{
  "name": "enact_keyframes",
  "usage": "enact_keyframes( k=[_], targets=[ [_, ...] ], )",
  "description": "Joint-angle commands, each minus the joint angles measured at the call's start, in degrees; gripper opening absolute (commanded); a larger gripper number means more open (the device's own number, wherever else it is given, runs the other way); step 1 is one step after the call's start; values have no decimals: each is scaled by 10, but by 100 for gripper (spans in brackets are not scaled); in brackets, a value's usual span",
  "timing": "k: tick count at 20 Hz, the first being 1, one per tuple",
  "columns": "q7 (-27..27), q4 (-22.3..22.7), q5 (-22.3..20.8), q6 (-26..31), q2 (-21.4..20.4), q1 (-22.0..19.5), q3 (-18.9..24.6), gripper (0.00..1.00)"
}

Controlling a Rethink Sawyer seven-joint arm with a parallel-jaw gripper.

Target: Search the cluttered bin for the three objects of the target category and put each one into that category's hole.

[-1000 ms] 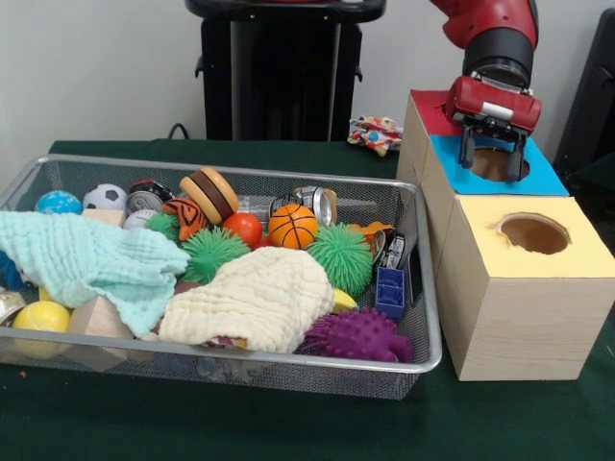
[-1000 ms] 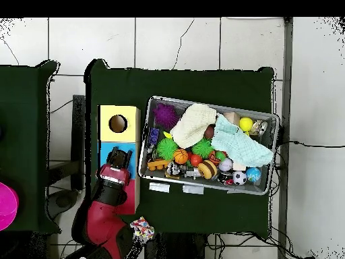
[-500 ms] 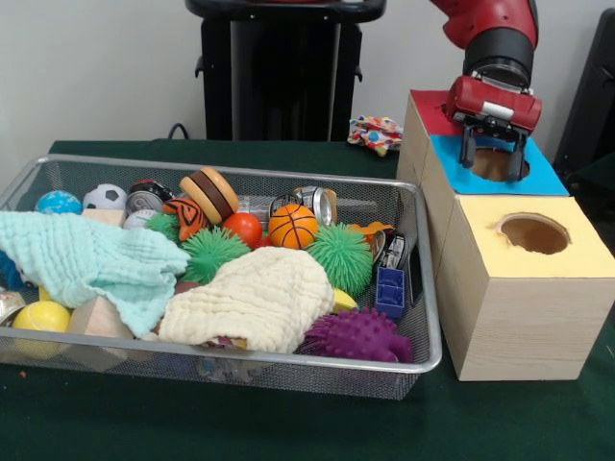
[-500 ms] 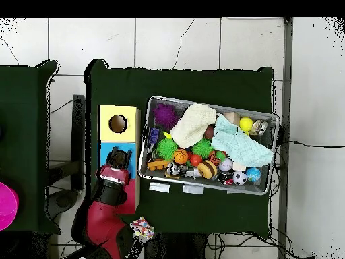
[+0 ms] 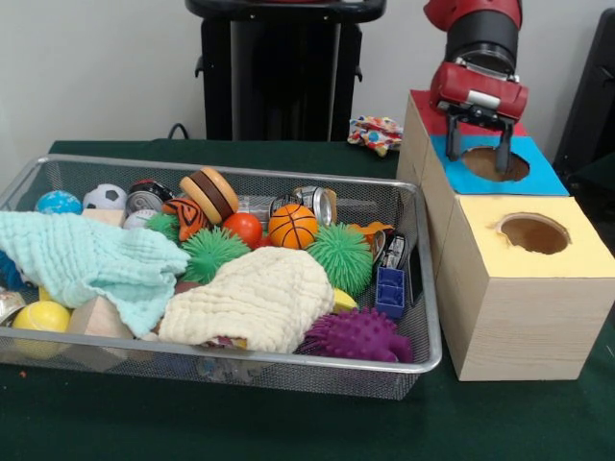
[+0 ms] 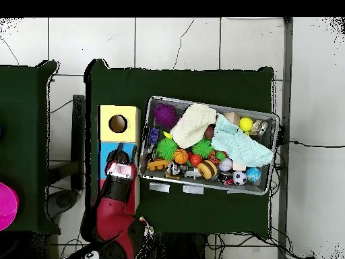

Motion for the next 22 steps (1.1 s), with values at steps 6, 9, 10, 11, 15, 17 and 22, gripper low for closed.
enact_keyframes(
  k=[6,9,10,11,15,17,22],
  targets=[
    [26,-118,-312,348,-159,-301,194,100],
    [-13,-135,-332,430,-176,-348,227,100],
    [-21,-142,-346,441,-181,-362,237,100],
    [-29,-149,-359,458,-189,-383,258,100],
    [-54,-162,-404,509,-212,-458,337,100],
    [-69,-172,-424,527,-215,-484,363,100],
    [-88,-186,-476,553,-212,-542,425,100]
  ],
)
